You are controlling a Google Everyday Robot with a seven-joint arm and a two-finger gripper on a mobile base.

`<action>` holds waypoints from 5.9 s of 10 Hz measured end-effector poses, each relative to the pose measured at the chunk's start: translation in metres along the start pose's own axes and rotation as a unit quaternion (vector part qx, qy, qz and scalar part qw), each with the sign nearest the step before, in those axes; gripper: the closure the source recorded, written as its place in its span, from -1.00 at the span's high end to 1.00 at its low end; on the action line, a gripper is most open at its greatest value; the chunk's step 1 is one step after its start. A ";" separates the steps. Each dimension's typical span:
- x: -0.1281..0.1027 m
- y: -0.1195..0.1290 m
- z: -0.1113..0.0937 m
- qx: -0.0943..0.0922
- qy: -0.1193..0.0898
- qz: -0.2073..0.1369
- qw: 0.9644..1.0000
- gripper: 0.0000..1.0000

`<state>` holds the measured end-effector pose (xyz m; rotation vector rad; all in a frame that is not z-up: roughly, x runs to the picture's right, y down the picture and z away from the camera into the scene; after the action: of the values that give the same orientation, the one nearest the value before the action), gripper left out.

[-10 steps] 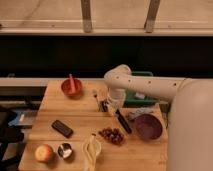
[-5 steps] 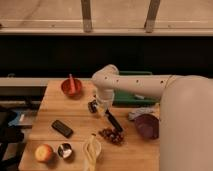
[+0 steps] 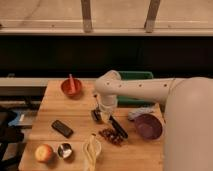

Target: Wipe table surface with brush

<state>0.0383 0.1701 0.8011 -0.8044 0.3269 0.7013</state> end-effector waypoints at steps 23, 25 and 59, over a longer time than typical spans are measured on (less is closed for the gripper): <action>-0.031 -0.023 -0.043 0.025 -0.023 -0.011 0.999 -0.74; -0.050 0.000 -0.049 0.021 -0.037 -0.042 0.998 -0.74; 0.002 -0.043 -0.017 0.018 -0.011 0.053 0.998 -0.74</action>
<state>0.0683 0.1373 0.8121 -0.7486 0.3622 0.8003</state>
